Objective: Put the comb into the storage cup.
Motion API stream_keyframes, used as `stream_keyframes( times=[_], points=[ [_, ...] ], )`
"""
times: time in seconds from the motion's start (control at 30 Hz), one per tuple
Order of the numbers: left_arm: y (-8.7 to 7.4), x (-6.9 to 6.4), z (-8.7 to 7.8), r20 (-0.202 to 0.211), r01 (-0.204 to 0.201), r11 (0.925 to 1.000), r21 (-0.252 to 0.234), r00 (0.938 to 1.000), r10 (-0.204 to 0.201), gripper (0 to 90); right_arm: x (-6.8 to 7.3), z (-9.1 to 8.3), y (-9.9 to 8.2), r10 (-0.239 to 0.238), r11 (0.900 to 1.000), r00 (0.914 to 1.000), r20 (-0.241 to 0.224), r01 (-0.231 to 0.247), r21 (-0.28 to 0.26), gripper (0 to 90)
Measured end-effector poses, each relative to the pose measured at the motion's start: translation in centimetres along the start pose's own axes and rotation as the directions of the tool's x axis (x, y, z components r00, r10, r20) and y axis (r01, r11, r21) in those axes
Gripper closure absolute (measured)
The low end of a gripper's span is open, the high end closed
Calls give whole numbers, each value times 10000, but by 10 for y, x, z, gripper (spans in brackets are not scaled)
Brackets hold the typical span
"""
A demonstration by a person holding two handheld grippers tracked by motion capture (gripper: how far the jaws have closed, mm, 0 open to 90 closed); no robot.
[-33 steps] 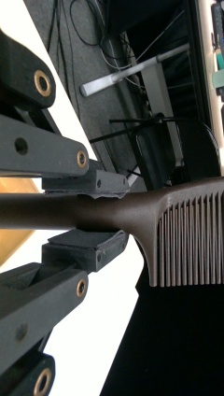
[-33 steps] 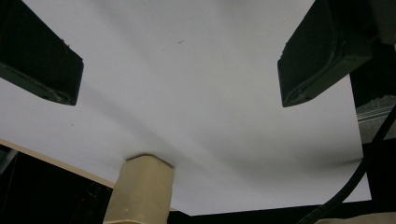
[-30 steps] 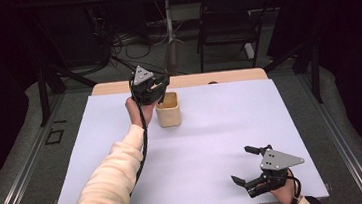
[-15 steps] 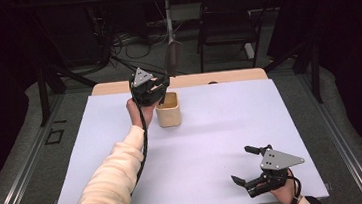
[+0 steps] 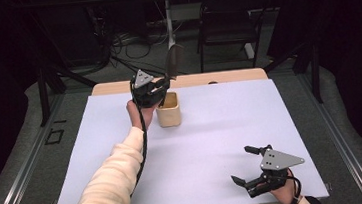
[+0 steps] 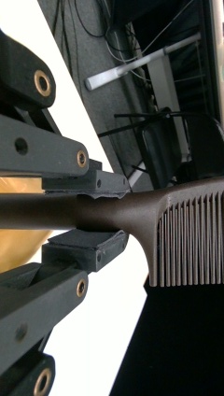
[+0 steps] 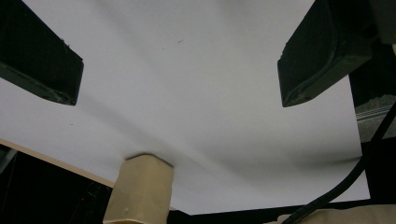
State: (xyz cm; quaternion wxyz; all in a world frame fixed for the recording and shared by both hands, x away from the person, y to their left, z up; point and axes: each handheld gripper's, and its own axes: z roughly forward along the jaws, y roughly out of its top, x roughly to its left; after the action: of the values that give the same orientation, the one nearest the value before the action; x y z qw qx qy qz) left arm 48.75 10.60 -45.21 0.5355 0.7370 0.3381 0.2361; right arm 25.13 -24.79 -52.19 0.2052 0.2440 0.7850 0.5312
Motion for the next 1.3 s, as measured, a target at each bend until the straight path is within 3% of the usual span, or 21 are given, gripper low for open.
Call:
stream_keyframes(
  times=[0.4,1.3],
  points=[
    [-6,1,5,131,217,9998,-11,9997,-217,721,0,0,0,10,10000,10000,4,-10,6,0],
    [-19,3,4,220,221,9993,318,9995,-228,721,0,0,0,-36,10000,10000,3,36,5,0]
  ],
)
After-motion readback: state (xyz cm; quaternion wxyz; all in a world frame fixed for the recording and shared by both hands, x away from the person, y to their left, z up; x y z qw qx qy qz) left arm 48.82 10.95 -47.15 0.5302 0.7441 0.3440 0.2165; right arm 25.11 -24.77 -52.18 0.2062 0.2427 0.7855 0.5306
